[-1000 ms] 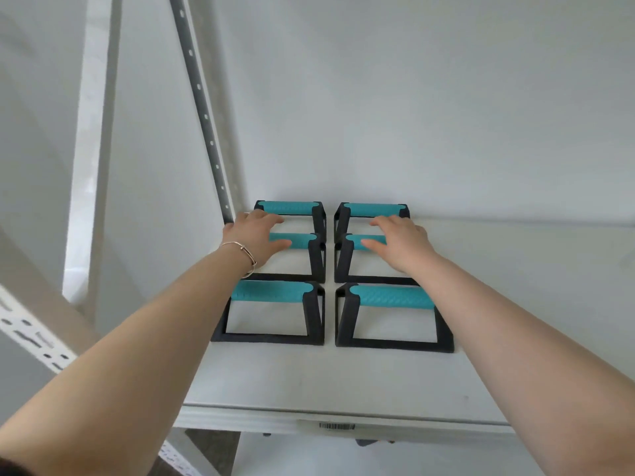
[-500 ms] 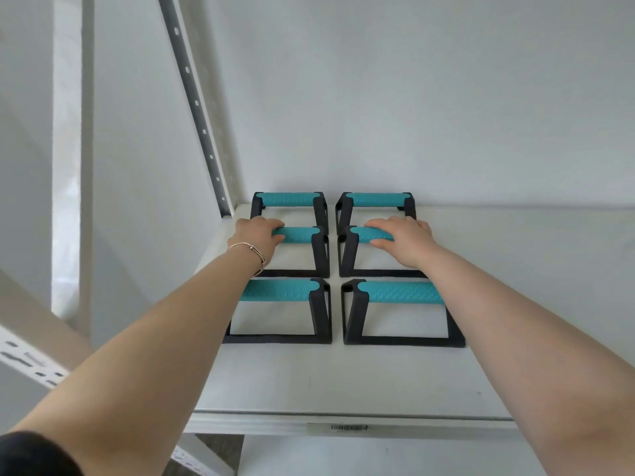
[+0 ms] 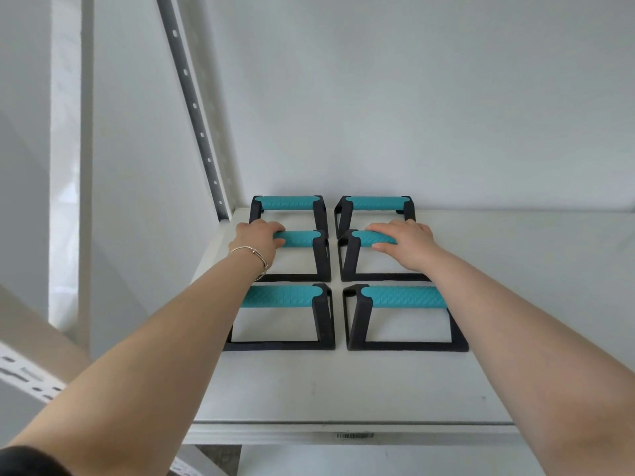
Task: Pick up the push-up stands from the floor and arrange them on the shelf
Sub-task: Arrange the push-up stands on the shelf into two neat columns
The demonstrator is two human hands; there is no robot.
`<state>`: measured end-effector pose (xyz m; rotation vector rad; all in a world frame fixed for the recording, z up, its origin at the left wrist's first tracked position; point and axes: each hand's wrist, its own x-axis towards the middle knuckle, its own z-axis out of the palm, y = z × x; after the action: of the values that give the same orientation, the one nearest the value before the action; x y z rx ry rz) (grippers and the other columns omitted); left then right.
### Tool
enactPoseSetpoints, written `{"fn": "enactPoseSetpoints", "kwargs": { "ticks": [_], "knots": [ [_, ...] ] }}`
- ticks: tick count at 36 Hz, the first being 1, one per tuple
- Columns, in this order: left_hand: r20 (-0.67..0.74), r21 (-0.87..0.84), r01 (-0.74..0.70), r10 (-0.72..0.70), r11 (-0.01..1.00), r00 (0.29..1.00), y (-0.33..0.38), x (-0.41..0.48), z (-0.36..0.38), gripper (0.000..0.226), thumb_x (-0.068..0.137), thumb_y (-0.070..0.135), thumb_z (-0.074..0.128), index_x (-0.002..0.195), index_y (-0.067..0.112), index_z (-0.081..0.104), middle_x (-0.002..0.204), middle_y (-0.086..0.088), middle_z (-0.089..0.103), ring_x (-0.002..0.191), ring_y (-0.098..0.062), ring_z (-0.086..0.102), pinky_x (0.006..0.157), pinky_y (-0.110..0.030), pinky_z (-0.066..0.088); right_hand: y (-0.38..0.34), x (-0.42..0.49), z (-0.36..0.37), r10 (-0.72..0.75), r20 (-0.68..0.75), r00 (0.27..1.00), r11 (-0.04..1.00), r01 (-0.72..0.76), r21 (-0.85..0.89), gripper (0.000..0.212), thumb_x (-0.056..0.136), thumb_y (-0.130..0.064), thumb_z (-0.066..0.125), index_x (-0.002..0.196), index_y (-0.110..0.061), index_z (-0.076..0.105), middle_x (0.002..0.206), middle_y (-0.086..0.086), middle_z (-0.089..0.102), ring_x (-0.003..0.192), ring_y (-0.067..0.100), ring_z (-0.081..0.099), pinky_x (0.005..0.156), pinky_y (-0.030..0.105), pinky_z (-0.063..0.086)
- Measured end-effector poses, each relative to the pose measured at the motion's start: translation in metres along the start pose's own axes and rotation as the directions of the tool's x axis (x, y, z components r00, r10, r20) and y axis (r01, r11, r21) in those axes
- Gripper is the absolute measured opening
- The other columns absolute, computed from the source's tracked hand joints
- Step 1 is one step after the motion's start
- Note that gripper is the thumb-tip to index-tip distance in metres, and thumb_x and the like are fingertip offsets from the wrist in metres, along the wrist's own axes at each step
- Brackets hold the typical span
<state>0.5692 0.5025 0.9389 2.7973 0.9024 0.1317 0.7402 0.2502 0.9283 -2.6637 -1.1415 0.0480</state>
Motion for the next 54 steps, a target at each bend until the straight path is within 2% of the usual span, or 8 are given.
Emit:
{"fn": "enactPoseSetpoints", "kwargs": {
  "ticks": [16,21,23,26,29,33,41,54],
  "knots": [
    [0.021,0.022,0.005,-0.006,1.0,1.0,0.002,-0.002,-0.004,0.035,0.1,0.033,0.046,0.135,0.032,0.051,0.126,-0.004,0.054,0.116,-0.03,0.045,0.094,-0.046,0.046,-0.006,-0.003,-0.003,0.021,0.023,1.0,0.999,-0.02,-0.024,0.042,0.096,-0.053,0.043,0.137,-0.047,0.043,0.128,-0.005,0.055,0.117,0.024,0.044,0.105,0.04,0.028],
    [-0.065,0.087,-0.105,0.111,0.991,0.992,0.006,-0.023,-0.009,0.048,0.1,0.036,0.041,0.147,0.032,0.031,0.154,-0.001,0.033,0.145,-0.029,0.02,0.115,-0.058,0.018,-0.021,-0.023,-0.019,0.018,-0.078,0.997,1.0,-0.018,0.009,0.05,0.094,-0.052,0.048,0.141,-0.035,0.043,0.148,-0.003,0.042,0.136,0.025,0.034,0.114,0.044,0.026],
    [-0.112,0.036,-0.225,0.228,0.974,0.967,0.007,-0.042,-0.015,0.044,0.1,0.041,0.038,0.143,0.032,0.038,0.15,0.001,0.041,0.14,-0.025,0.031,0.114,-0.052,0.026,-0.03,-0.042,-0.026,-0.007,-0.1,0.995,0.997,0.014,0.074,0.044,0.093,-0.05,0.05,0.131,-0.028,0.053,0.135,-0.003,0.052,0.127,0.022,0.043,0.107,0.041,0.035],
    [0.012,-0.023,-0.39,0.391,0.92,0.92,0.003,-0.074,-0.019,0.047,0.095,0.056,0.038,0.134,0.032,0.05,0.135,0.006,0.054,0.126,-0.019,0.046,0.106,-0.047,0.038,-0.043,-0.078,-0.023,-0.05,0.046,0.998,0.993,0.045,0.105,0.041,0.09,-0.053,0.054,0.119,-0.023,0.059,0.112,-0.008,0.056,0.112,0.016,0.051,0.097,0.039,0.043],
    [0.158,-0.06,-0.426,0.43,0.903,0.889,-0.008,-0.094,-0.016,0.058,0.086,0.068,0.043,0.13,0.032,0.053,0.119,0.008,0.06,0.111,-0.015,0.054,0.097,-0.039,0.046,-0.048,-0.102,-0.015,-0.024,0.101,0.995,0.996,0.015,0.091,0.042,0.088,-0.06,0.051,0.115,-0.028,0.057,0.104,-0.012,0.056,0.102,0.013,0.055,0.088,0.036,0.048],
    [0.148,0.021,-0.488,0.48,0.873,0.865,-0.013,-0.105,-0.008,0.055,0.084,0.068,0.048,0.129,0.035,0.051,0.112,0.012,0.062,0.1,-0.013,0.058,0.083,-0.031,0.05,-0.05,-0.114,-0.011,-0.005,0.083,0.997,0.998,-0.001,0.066,0.042,0.082,-0.069,0.05,0.104,-0.035,0.057,0.098,-0.013,0.06,0.09,0.012,0.057,0.077,0.036,0.051],
    [0.084,0.053,-0.506,0.501,0.861,0.861,-0.017,-0.106,-0.003,0.054,0.085,0.069,0.043,0.128,0.037,0.051,0.107,0.013,0.063,0.093,-0.014,0.06,0.077,-0.036,0.054,-0.055,-0.119,-0.007,-0.041,-0.03,0.999,0.998,0.043,0.054,0.041,0.082,-0.066,0.056,0.105,-0.033,0.063,0.094,-0.011,0.064,0.084,0.015,0.056,0.072,0.032,0.047],
    [0.088,0.064,-0.503,0.497,0.862,0.863,-0.017,-0.1,-0.003,0.055,0.085,0.069,0.044,0.128,0.035,0.053,0.104,0.012,0.064,0.091,-0.014,0.06,0.077,-0.037,0.055,-0.054,-0.111,-0.006,-0.042,-0.037,0.998,0.997,0.044,0.062,0.043,0.082,-0.069,0.052,0.106,-0.035,0.063,0.089,-0.011,0.062,0.085,0.016,0.055,0.069,0.033,0.046]
  ]
}}
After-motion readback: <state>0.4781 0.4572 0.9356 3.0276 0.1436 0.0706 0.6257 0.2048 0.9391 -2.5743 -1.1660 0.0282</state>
